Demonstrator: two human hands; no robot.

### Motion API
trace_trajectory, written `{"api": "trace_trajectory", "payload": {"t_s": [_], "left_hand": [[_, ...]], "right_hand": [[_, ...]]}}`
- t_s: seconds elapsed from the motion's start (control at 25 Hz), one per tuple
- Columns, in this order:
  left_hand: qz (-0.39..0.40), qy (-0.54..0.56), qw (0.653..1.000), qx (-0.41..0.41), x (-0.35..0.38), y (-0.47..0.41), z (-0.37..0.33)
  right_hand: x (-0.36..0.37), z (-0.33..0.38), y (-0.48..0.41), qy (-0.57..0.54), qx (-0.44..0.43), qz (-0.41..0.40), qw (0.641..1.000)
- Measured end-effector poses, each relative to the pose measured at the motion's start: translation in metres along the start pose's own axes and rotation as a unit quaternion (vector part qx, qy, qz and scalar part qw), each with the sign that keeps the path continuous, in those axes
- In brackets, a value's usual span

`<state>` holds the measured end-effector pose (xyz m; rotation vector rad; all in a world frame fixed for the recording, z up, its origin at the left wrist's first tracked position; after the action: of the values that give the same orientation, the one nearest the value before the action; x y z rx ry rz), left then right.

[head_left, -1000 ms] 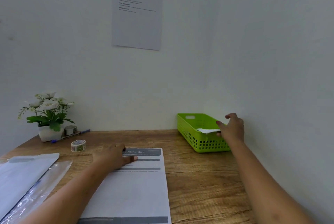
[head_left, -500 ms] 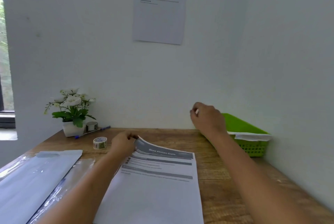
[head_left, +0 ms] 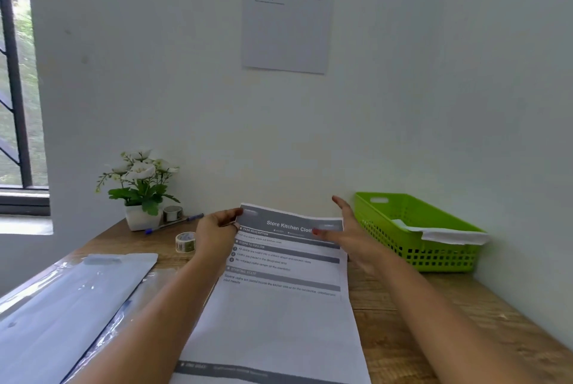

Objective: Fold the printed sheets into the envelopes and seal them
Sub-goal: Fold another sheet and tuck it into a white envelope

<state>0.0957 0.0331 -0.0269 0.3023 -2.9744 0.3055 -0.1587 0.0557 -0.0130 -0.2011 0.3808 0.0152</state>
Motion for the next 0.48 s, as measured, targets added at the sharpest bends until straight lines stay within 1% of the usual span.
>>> {"api": "trace_trajectory", "payload": {"t_s": [0.08,0.16,0.24,0.28,0.36,0.4,0.44,0.48], "left_hand": [[-0.016,0.028,0.999,-0.005,-0.006,0.004,-0.003],[-0.041,0.02,0.999,-0.011,-0.014,0.004,-0.004],[-0.053,0.028,0.998,-0.016,-0.016,0.005,-0.003],[-0.057,0.037,0.997,-0.02,-0.017,0.004,-0.001],[-0.067,0.033,0.997,-0.02,-0.017,0.005,0.0],[-0.073,0.007,0.997,-0.011,-0.018,0.006,-0.001],[-0.071,-0.026,0.997,0.005,-0.017,0.005,-0.004],[-0.055,-0.058,0.997,0.024,-0.014,0.004,-0.007]], "right_hand": [[-0.005,0.009,0.0,-0.029,-0.04,-0.032,0.998],[-0.012,0.011,-0.001,-0.052,-0.059,-0.053,0.995],[-0.014,0.011,-0.003,-0.037,-0.071,-0.052,0.995],[-0.014,0.01,-0.006,-0.005,-0.074,-0.05,0.996],[-0.012,0.011,-0.009,0.123,-0.082,-0.042,0.988],[-0.009,0.013,-0.009,0.186,-0.092,-0.037,0.977],[-0.006,0.015,-0.01,0.226,-0.106,-0.038,0.967],[-0.004,0.018,-0.01,0.244,-0.121,-0.043,0.961]]}}
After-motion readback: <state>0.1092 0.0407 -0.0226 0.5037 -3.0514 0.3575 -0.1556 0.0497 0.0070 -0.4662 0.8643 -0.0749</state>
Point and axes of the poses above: each hand's wrist, its own y-axis away from the middle knuckle, its own x-axis out of the palm, z = x × y, the point moved 8 cm from there along -y, towards the middle knuckle, and after that the axes turned 3 degrees about y, right-handed, at the moved point
